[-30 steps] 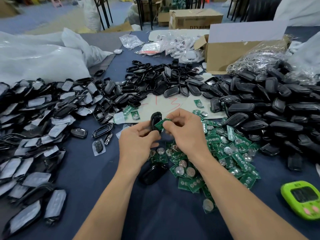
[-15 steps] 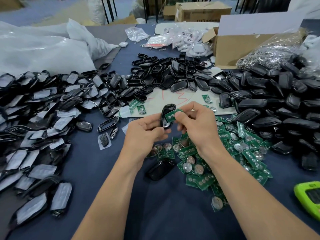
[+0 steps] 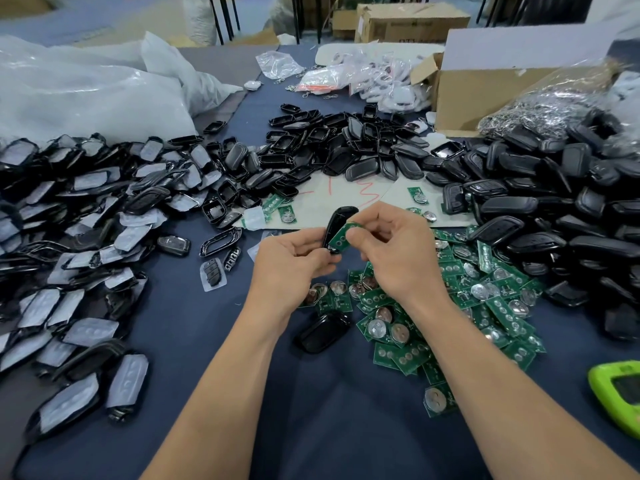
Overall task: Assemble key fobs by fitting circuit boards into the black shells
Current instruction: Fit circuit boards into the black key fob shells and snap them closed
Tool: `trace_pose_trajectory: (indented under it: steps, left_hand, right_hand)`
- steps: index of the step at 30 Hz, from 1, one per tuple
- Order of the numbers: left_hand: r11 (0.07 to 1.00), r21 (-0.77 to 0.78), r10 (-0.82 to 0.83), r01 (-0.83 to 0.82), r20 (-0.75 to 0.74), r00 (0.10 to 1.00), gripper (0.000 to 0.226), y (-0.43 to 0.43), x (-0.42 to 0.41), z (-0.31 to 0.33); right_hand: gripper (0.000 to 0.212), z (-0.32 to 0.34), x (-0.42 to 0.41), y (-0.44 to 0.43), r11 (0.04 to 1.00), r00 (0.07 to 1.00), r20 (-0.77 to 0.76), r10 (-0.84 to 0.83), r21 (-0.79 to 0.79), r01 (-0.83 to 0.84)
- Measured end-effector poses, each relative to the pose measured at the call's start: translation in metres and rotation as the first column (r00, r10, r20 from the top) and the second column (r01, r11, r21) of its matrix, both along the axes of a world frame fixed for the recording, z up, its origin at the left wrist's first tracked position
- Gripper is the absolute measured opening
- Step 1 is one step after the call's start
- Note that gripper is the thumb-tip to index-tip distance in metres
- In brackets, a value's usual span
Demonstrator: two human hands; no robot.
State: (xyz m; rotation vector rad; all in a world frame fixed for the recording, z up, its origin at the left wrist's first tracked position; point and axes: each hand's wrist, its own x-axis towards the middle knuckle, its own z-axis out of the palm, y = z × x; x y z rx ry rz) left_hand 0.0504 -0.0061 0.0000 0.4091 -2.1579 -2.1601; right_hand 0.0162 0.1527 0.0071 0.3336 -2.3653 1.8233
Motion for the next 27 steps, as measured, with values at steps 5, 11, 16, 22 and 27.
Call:
trace_pose_trajectory:
  steps: [5,11,16,22,27]
  left_hand:
    - [1.0,0.001,0.009,-0.009,-0.017,1.0,0.035,0.0,0.001,0.002]
    - [0.949,-0.315,0.001,-0.029,-0.088,0.996,0.048,-0.001,0.005,0.005]
    - [0.967,-0.207,0.104,-0.147,-0.206,0.973,0.04,-0.001,0.003,0.008]
    - [0.981,0.129,-0.11,0.145,-0.247,0.963,0.029,0.005,0.003,0.009]
    - [0.978,0.188,0.114,-0.086,-0.142,0.983,0.032,0.005,-0.003,0.008]
  right_hand:
    - [0.017,-0.001,-0.001,0.001,0.999,0.998,-0.029,-0.049,-0.006,0.049]
    - [0.024,0.008,-0.008,0.013,0.971,0.988,0.146,0.044,-0.24,-0.008]
    - [0.018,0.008,-0.002,0.008,0.97,0.952,0.3,0.066,-0.243,0.009]
    - [0.012,0.007,0.009,-0.009,0.727,0.875,0.467,0.132,-0.646,0.235]
    - [0.013,0.008,0.011,-0.005,0.895,0.938,0.343,-0.052,-0.401,0.196]
